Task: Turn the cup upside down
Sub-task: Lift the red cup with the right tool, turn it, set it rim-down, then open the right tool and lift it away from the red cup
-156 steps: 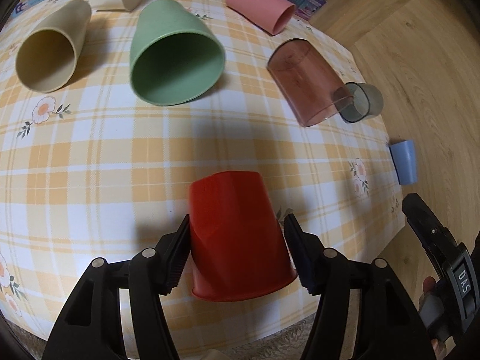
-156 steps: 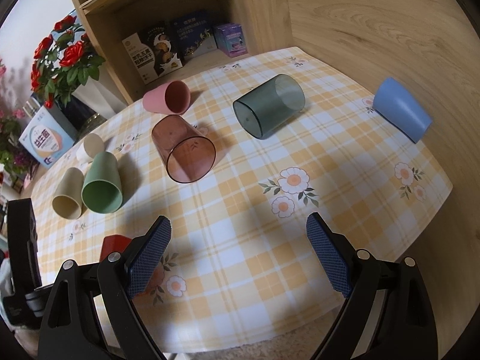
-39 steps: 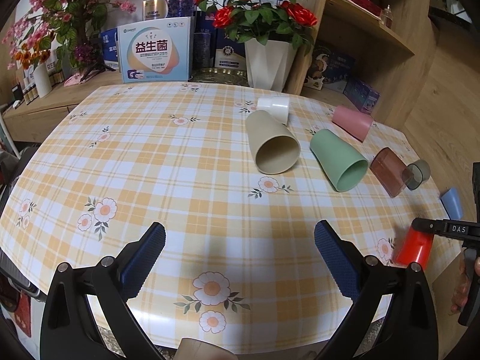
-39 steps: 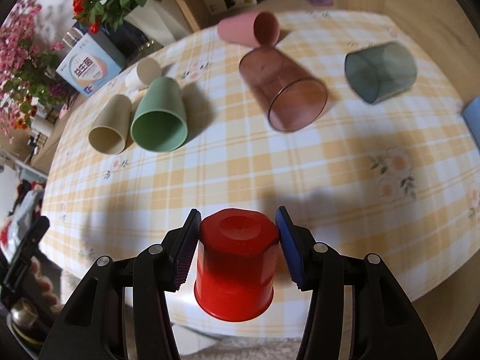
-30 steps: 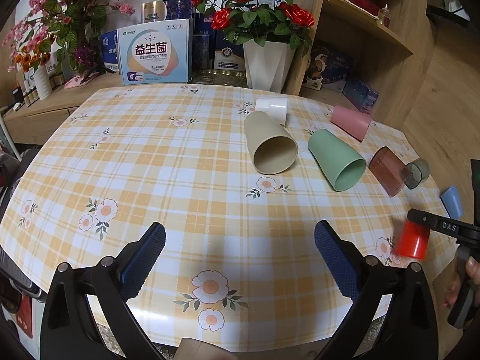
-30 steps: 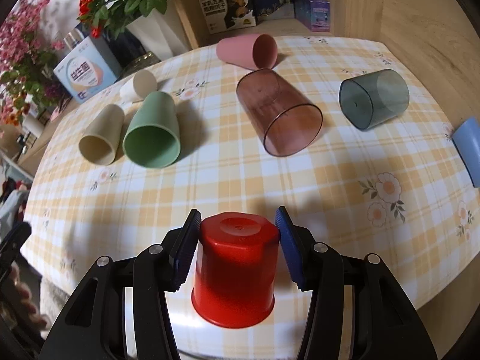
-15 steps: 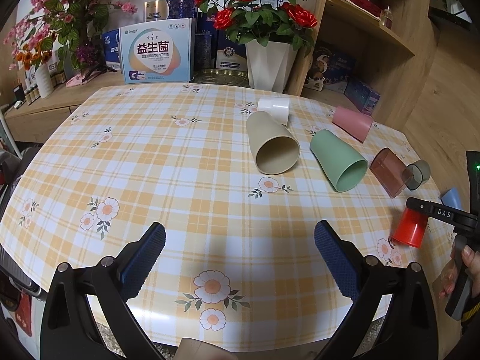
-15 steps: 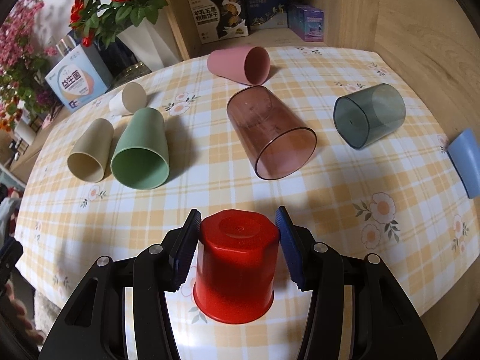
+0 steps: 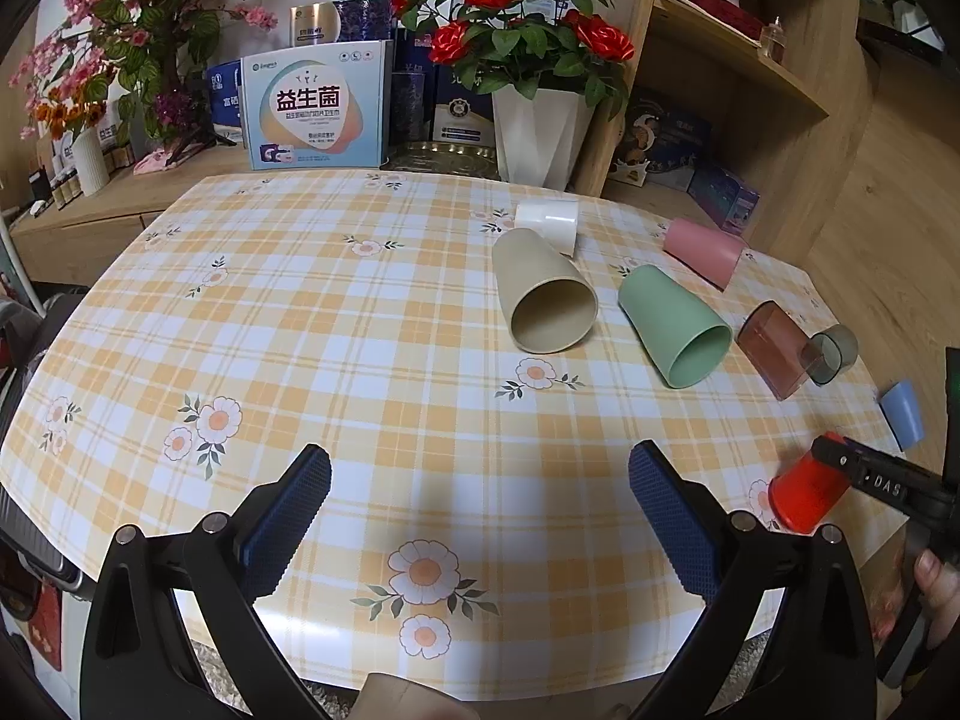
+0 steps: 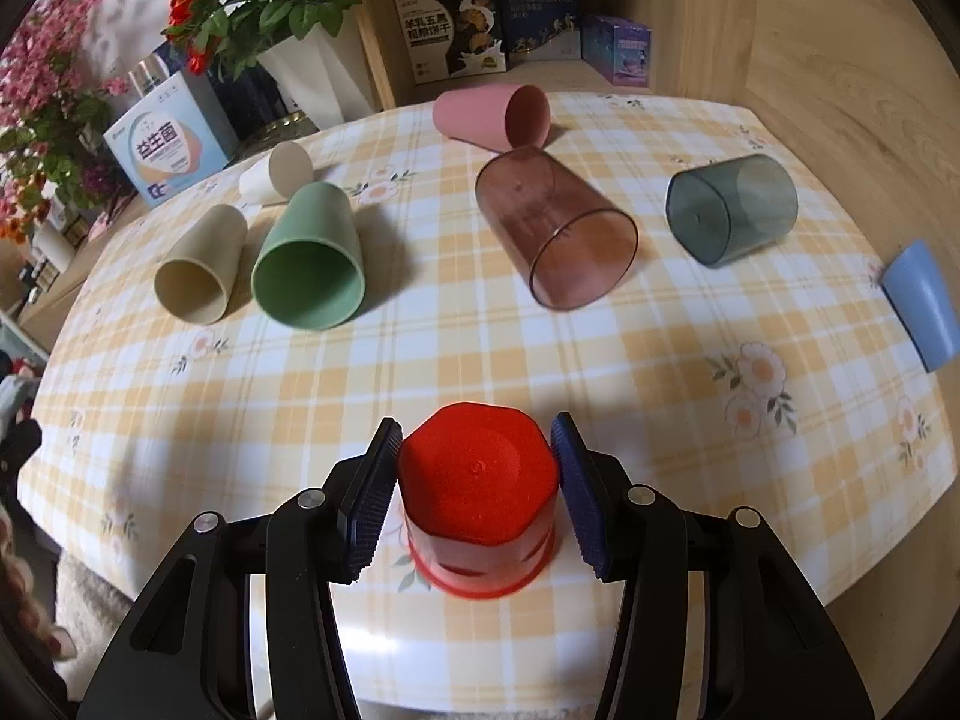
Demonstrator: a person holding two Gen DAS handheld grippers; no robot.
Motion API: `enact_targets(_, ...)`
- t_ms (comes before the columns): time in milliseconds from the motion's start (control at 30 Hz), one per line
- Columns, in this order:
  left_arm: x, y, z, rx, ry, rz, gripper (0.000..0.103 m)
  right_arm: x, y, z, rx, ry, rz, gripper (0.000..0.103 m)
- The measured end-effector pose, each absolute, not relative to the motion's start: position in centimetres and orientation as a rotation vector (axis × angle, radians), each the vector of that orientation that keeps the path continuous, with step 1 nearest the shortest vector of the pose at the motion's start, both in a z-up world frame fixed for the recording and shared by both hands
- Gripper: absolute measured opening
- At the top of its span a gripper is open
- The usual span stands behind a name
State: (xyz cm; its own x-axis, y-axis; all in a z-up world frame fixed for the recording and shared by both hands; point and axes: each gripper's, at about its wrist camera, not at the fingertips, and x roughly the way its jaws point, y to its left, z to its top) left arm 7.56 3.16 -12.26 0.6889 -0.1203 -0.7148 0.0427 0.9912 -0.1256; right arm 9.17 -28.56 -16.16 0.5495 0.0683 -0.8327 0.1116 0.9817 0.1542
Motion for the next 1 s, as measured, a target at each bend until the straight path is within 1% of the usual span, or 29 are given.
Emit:
enact_targets(233, 7.3, 2.7, -11.7, -0.075, 0.809, -0.092, 0.097, 8.8, -28.3, -16.8, 0.204, 1.013, -0.021, 0.05)
enact_targets(400, 7.0, 2.3, -10.1, -0.032, 0.779, -0.096, 0.097, 8.7, -28.1, -15.6, 0.19, 0.999, -0.027, 0.051)
enact_targets(567, 6.5, 2.3, -7.4, 0.009, 0.721, -0.104, 0.097, 7.9, -27.7, -12.3, 0.189, 0.941, -0.013, 0.063)
enact_targets(700, 5.2, 2.5, -4.3, 0.026, 0.658, -0.133, 0.097, 6.3, -27.0, -8.1, 0.194, 0.857, 0.036, 0.07)
enact_targets(733, 4.9, 2.4, -3.7, 0.028, 0.647, -0.139, 0.097, 5.9, -26.7, -7.3, 0.191, 0.84, 0.046, 0.075)
enact_targets(767, 4.5, 2.5, -2.8, 0.03, 0.631, -0.145, 0.097, 5.5, -26.5, -6.3, 0.187, 0.818, 0.059, 0.085)
enact_targets(800, 4.1, 2.4, -2.2, 0.033, 0.617, -0.146, 0.097, 4.8, -26.1, -5.0, 0.184, 0.789, 0.074, 0.088)
enact_targets(1000, 1.4, 2.6, 1.6, 0.025, 0.535, -0.151, 0.097, 1.8, -24.7, 0.3, 0.139, 0.663, 0.067, 0.088)
